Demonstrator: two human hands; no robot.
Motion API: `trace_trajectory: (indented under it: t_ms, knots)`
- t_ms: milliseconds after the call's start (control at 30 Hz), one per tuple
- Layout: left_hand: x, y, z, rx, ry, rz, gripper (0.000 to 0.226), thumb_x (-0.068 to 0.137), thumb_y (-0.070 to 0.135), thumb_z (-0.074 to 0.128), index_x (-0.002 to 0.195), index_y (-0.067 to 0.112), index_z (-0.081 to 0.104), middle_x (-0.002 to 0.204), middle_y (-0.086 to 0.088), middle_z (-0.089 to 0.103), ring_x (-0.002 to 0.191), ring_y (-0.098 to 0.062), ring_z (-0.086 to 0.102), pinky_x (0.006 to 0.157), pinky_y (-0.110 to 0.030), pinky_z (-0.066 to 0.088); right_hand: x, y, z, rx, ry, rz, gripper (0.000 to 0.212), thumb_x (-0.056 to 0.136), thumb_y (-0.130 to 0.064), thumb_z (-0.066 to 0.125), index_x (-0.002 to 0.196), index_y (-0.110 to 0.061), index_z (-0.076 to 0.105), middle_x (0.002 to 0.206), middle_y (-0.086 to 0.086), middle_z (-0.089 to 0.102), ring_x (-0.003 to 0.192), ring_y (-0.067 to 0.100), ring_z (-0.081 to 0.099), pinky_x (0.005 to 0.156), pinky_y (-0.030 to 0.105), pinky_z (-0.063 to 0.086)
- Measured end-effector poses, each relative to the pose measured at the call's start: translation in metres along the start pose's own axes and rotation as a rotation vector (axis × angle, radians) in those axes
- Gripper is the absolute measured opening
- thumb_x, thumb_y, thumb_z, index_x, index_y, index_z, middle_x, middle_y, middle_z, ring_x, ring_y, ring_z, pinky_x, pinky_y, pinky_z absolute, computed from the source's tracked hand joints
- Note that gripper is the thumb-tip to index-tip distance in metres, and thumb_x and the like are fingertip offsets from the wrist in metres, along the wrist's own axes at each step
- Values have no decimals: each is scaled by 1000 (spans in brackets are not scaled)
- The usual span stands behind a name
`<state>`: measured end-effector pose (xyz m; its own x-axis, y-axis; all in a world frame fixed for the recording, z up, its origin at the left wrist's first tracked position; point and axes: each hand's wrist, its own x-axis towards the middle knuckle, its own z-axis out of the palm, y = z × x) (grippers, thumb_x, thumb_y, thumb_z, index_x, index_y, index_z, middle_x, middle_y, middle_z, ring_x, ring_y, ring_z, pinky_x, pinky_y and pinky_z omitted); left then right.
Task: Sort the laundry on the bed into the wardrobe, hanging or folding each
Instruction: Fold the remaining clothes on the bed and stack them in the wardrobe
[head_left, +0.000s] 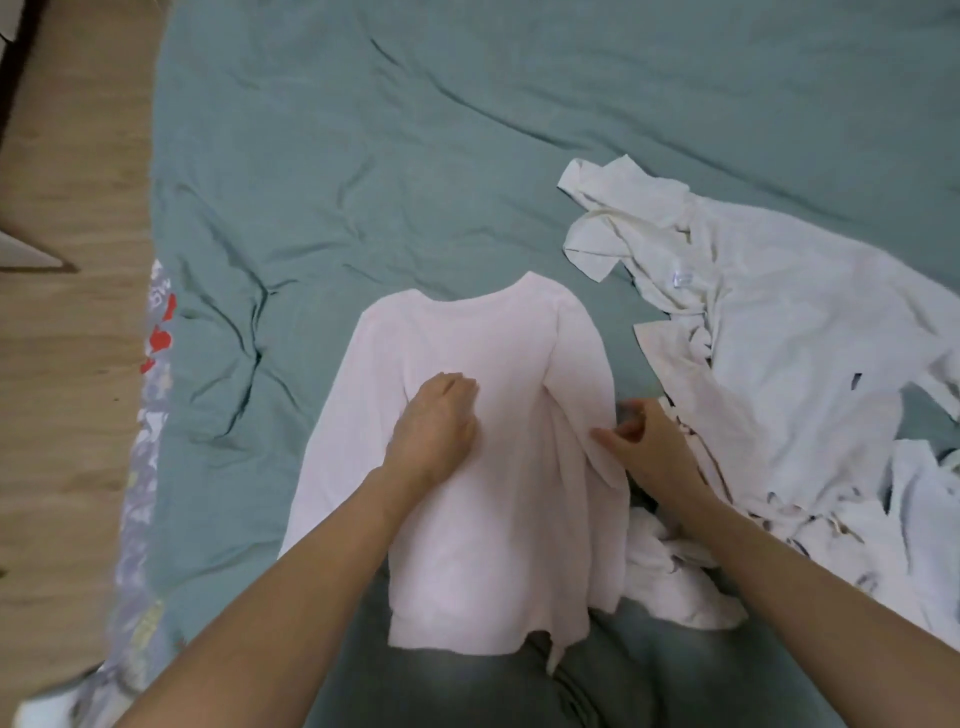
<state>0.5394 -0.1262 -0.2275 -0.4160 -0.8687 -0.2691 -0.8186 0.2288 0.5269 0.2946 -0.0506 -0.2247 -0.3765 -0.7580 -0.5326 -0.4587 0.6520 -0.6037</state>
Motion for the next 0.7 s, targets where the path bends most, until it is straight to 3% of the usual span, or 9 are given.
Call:
trace_trajectory:
  t_ms: [133,200,267,333,433,533,633,700]
  knots:
    - [-5,18,29,74,-138,93,40,85,24,47,113,-3,57,115,-21,56,110,-31,45,96,-45,38,-27,31,13,-144,-162,67,21,84,-30,70,89,-14,57,77,-1,59,76,17,56,60,25,41]
    - [-5,21,42,150,-233,109,49,91,23,54,135,3,45,138,-19,43,129,-38,37,108,-46,32,-30,39,13,-185,-133,66,13,90,-18,60,80,-13,53,70,-1,52,71,18,51,51,22,32]
    - [-6,25,51,214,-295,88,64,94,29,54,148,7,28,154,-18,24,141,-36,23,115,-43,24,-30,40,5,-66,-45,100,8,96,-13,49,89,-9,48,75,3,49,65,17,49,44,20,35]
    - [-7,28,58,271,-309,88,68,95,33,52,151,10,21,157,-17,14,143,-35,17,116,-42,21,-29,36,-12,164,21,164,5,98,-11,45,96,-7,43,83,6,48,67,18,53,37,17,41]
    - [-6,36,62,316,-341,45,70,97,35,48,153,12,12,160,-16,3,146,-35,9,118,-44,17,-23,30,-48,148,267,46,2,95,-6,44,94,-7,45,82,4,50,69,17,54,48,16,42]
    - [-7,43,62,332,-350,13,71,98,36,46,153,12,7,160,-16,-2,147,-35,6,119,-44,14,-18,24,-82,36,525,-137,15,92,-1,41,100,-6,52,90,6,57,80,18,52,57,15,33]
    - [-17,46,59,295,-334,12,70,98,35,47,153,11,10,160,-16,2,147,-35,9,119,-43,15,-22,31,-84,-146,472,-133,25,93,-4,44,116,-4,54,115,12,57,104,24,53,76,21,32]
    - [-32,48,57,205,-297,30,67,97,33,51,152,10,19,160,-15,11,146,-32,15,119,-38,15,-36,41,-66,-212,354,-104,20,93,-8,47,109,-4,58,108,12,60,100,27,56,75,25,35]
